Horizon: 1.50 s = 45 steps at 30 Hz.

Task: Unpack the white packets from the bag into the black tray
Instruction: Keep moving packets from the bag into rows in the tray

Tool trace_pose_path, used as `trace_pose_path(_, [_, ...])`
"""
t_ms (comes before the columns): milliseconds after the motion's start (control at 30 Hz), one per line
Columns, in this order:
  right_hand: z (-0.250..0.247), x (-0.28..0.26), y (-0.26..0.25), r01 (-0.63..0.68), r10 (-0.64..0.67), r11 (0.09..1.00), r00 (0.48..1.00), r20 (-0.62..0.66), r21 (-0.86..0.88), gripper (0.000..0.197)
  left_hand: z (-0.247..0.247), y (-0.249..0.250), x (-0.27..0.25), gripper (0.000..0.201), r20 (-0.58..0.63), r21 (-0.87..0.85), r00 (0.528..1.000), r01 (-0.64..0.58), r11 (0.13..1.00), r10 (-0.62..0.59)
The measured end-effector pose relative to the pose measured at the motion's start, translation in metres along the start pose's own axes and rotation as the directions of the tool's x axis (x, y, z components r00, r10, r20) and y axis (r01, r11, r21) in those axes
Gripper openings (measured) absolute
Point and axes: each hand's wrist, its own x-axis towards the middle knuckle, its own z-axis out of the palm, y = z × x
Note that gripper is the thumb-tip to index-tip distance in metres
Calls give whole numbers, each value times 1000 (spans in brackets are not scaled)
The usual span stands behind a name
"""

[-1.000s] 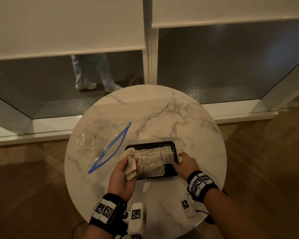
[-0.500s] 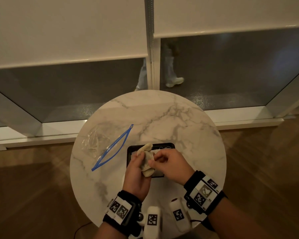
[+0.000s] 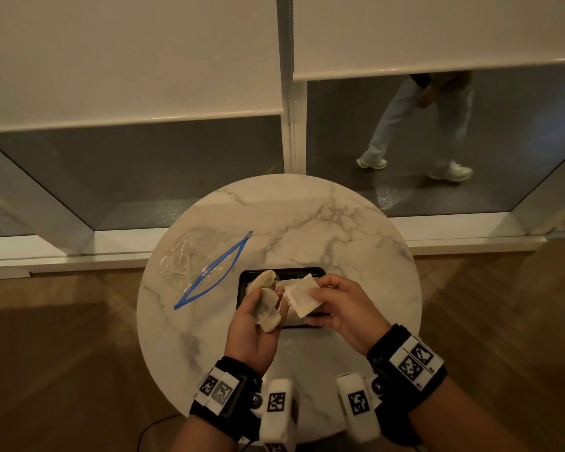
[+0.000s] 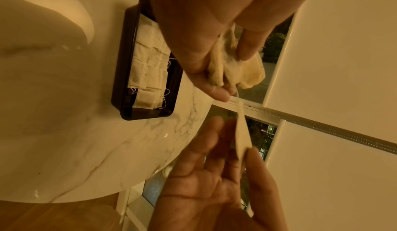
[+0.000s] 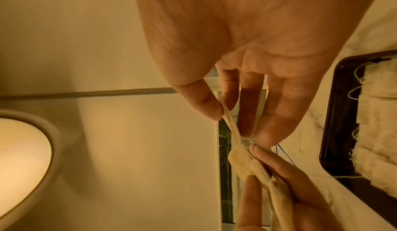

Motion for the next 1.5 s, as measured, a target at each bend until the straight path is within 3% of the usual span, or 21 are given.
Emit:
trace_pose_path(200, [-19,-5,-3,-48,55,991,997,-52,121,16,-1,-9,-9,37,-24,-55,1000,5,998,-6])
trace_pose_path(400, [-31,-1,-2,-113,128,978,989,-77,177,39,-6,-8,-17,49,-12,-111,999,47,993,-49])
trace_pose_path(567, [-33,7,-8,-39,45,998,989,-143,43,49,-10,-1,-17,44,-20,-116,999,41,992,-44])
trace_pose_path(667, [-34,12,-11,28,-72,972,980,-183,-234,38,-18,5,-15,42,-16,-115,999,42,993,-44])
trace_pose_path(800, [-41,33,-7,126,-284,757,947,-150,-641,19,-30,13,-11,43,-32,-72,998,58,996,-60])
trace_pose_path(900, [-44,54,3,103,-324,616,937,-133,-781,11,-42,23,-4,43,-48,-40,996,72,997,-74])
trace_pose_path(1167, [-50,101,23,-83,-140,318,981,-134,-945,13,-60,51,19,38,9,13,996,89,996,-89])
trace_pose_path(1267, [-52,115,26,-141,-61,287,985,-165,-948,14,-65,59,28,38,1,49,996,94,994,-94])
trace_pose_path(1500, [-43,141,33,-118,46,33,992,-117,-992,20,-77,76,46,35,-64,32,986,159,987,-156])
